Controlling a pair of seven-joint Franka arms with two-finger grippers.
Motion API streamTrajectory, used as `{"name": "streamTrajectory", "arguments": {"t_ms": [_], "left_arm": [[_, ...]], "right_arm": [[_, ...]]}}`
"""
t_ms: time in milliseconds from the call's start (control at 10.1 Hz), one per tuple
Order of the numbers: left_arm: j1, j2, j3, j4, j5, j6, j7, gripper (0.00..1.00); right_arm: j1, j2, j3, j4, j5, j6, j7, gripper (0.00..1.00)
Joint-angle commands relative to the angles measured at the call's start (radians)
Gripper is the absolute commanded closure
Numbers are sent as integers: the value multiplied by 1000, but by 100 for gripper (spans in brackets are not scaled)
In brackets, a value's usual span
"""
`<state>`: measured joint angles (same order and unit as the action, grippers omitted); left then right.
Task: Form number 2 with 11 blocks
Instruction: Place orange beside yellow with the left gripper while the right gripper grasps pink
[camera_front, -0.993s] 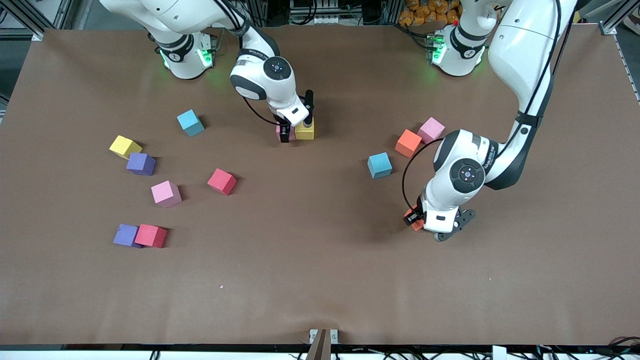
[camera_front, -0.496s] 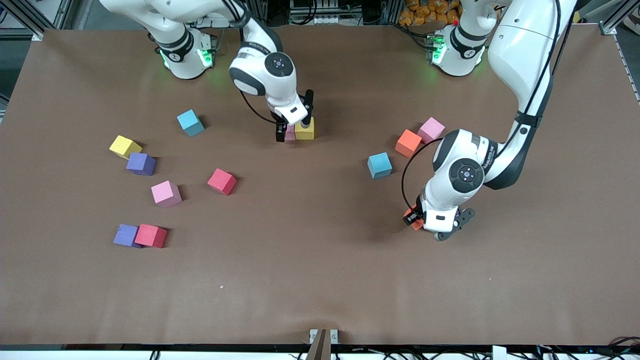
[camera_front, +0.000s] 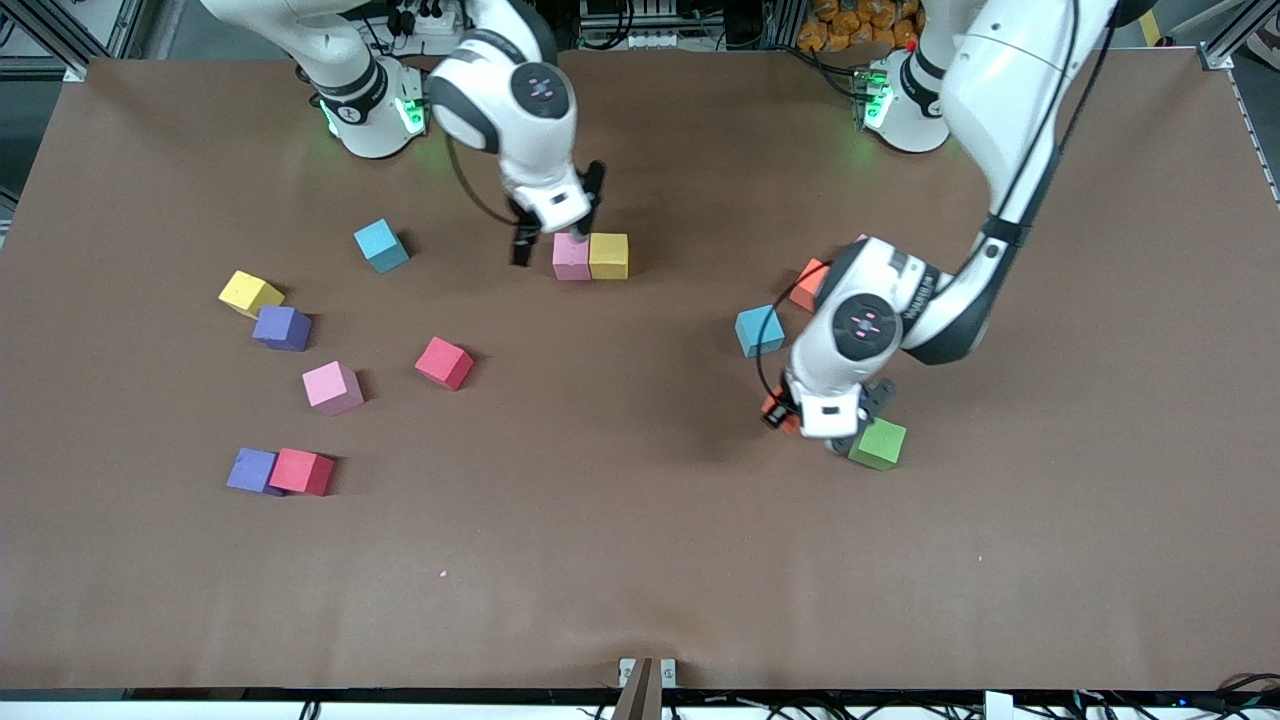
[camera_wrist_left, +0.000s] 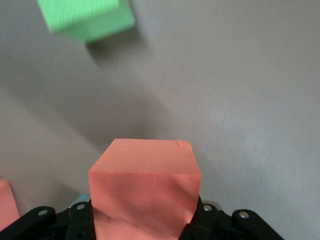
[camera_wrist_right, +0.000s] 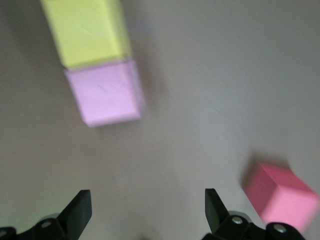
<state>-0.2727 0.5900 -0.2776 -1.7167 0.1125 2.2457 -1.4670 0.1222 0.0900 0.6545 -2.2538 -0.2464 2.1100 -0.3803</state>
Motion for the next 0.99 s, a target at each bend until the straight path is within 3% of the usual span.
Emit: {"name": "streamTrajectory", "arguments": {"t_ms": [0, 397, 596, 695, 893], "left_arm": [[-5, -59, -61, -50, 18, -55, -178, 64], [-6, -148, -222, -240, 24, -9, -560, 60], [-9, -157, -296, -253, 24, 38, -766, 59], [-23, -157, -301, -257, 24, 61, -873, 59], [-42, -153, -301, -262, 30, 78, -1053, 56]], "right_arm": [[-149, -30, 2, 5, 13, -15, -9, 0], [-300, 2, -24, 0, 10, 155, -40, 0], [-342, 74, -67, 6, -7, 248, -100, 0], [-329, 135, -128, 32, -67, 266, -100, 0], [-331, 216, -157, 22, -158, 394, -104, 0]]}}
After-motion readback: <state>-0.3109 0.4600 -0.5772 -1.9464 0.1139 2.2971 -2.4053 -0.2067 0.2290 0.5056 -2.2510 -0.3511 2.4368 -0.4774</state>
